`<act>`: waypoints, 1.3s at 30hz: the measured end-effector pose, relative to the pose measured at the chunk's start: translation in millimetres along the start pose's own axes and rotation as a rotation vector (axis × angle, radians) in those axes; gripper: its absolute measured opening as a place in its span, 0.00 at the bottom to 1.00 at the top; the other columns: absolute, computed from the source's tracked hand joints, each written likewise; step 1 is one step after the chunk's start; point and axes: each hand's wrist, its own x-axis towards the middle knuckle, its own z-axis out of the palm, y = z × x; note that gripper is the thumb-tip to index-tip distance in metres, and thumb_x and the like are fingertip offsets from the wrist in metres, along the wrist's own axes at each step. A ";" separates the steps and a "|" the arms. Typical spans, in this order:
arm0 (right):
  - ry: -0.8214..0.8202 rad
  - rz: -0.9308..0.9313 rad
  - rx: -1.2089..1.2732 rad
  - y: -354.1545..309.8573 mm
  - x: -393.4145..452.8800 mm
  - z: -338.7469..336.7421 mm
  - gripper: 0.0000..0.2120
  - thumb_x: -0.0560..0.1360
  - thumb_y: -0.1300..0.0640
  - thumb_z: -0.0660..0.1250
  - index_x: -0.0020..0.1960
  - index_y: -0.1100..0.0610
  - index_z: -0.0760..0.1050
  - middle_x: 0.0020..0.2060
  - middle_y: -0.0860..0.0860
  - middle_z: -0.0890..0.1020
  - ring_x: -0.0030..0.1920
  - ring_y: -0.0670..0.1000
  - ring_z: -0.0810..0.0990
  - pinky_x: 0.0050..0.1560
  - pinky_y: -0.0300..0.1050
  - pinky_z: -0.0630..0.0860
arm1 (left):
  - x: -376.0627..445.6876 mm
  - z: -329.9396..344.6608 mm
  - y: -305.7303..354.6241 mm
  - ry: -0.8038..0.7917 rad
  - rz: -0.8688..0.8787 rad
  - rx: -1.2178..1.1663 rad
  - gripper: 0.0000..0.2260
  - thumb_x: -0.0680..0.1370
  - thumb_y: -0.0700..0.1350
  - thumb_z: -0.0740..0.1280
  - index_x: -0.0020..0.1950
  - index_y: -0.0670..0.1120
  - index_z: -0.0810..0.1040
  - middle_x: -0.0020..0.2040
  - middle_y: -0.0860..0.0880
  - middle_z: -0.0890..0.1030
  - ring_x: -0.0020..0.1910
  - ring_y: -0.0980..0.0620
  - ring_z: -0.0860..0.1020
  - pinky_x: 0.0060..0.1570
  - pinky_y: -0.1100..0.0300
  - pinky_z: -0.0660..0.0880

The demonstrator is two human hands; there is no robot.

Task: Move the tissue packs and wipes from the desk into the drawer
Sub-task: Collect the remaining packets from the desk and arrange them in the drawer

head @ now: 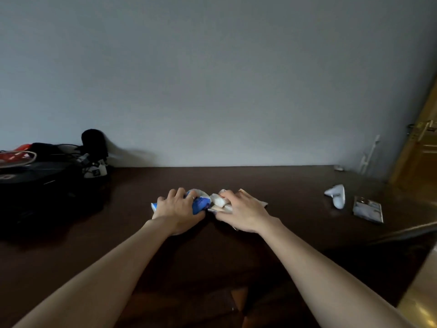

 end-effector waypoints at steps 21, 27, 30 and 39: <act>0.665 -0.688 0.369 -129.7 -290.1 91.8 0.19 0.78 0.60 0.67 0.69 0.54 0.73 0.65 0.52 0.81 0.60 0.53 0.83 0.45 0.45 0.83 | -381.9 17.8 -1.1 0.253 -0.859 -1.576 0.08 0.80 0.44 0.67 0.56 0.44 0.81 0.52 0.39 0.86 0.42 0.46 0.86 0.40 0.53 0.82; 0.121 -0.785 0.437 -150.2 -336.1 219.6 0.23 0.73 0.51 0.73 0.66 0.52 0.76 0.67 0.49 0.80 0.64 0.48 0.80 0.53 0.45 0.83 | -448.1 100.9 -36.8 -0.242 -0.972 -1.879 0.31 0.72 0.69 0.70 0.64 0.47 0.83 0.61 0.41 0.84 0.59 0.40 0.83 0.64 0.43 0.76; -0.077 -0.749 0.494 -151.2 -341.3 263.6 0.24 0.73 0.40 0.72 0.65 0.49 0.74 0.66 0.44 0.80 0.61 0.43 0.80 0.54 0.41 0.82 | -462.8 138.9 -44.2 -0.314 -1.198 -1.752 0.21 0.74 0.56 0.73 0.61 0.44 0.83 0.53 0.41 0.87 0.47 0.41 0.87 0.46 0.49 0.84; -0.237 0.119 0.809 -109.8 -346.5 366.3 0.19 0.78 0.32 0.62 0.60 0.43 0.77 0.40 0.35 0.78 0.38 0.39 0.77 0.33 0.32 0.71 | -495.4 194.5 -81.4 0.121 -1.474 -1.550 0.12 0.74 0.41 0.75 0.56 0.42 0.81 0.39 0.44 0.86 0.34 0.46 0.84 0.35 0.55 0.81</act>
